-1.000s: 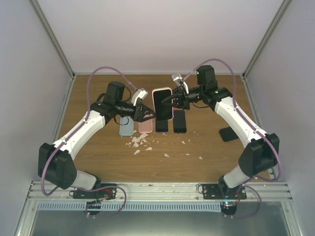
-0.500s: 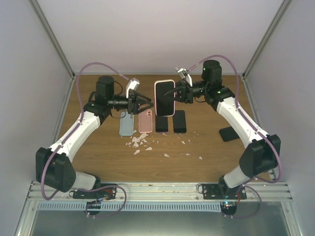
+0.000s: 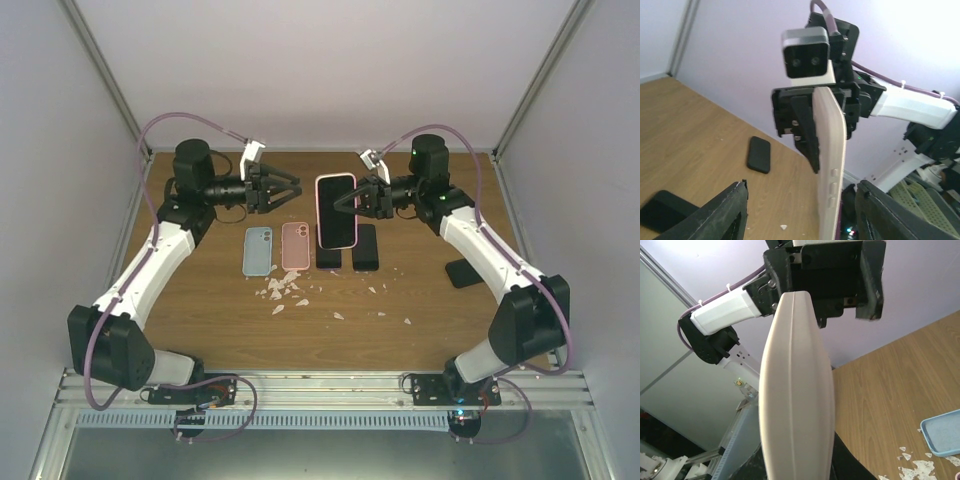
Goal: Take the phone out of the phone case
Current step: Remove the phone case from the phone.
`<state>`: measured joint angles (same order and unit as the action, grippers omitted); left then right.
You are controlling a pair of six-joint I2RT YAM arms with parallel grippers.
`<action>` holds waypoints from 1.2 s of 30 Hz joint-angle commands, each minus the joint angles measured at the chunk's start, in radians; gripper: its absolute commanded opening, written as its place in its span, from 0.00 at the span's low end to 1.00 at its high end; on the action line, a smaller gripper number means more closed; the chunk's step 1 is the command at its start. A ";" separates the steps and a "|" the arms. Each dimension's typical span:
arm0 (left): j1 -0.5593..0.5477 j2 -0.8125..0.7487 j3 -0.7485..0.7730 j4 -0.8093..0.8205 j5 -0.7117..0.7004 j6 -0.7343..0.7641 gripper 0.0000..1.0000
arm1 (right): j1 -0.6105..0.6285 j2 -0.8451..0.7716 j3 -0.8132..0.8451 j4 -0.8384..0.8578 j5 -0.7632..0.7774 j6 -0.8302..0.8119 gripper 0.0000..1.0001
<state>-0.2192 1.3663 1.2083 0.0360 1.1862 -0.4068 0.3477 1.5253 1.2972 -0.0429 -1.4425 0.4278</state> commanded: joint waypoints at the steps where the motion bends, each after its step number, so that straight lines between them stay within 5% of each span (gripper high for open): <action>1: -0.078 -0.015 -0.013 0.110 0.020 -0.090 0.58 | 0.014 -0.039 -0.002 0.068 0.020 0.019 0.00; 13: -0.152 0.063 0.013 0.212 0.007 -0.199 0.48 | 0.027 -0.052 -0.050 0.173 0.027 0.096 0.01; 25: -0.161 0.089 0.026 0.186 0.004 -0.189 0.02 | 0.025 -0.055 -0.059 0.159 0.027 0.081 0.01; 27: -0.157 0.084 0.029 0.153 0.005 -0.162 0.00 | 0.024 -0.055 -0.057 0.138 0.024 0.066 0.01; 32: -0.140 0.085 0.044 0.066 0.033 -0.091 0.00 | -0.009 -0.051 -0.016 -0.036 0.011 -0.065 0.21; 36: -0.138 0.103 0.077 -0.040 0.083 0.004 0.00 | -0.032 -0.028 0.073 -0.342 0.029 -0.350 0.31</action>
<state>-0.3645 1.4567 1.2201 0.0757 1.2034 -0.5106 0.3408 1.5108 1.2755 -0.1024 -1.3979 0.3702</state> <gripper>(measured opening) 0.082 0.272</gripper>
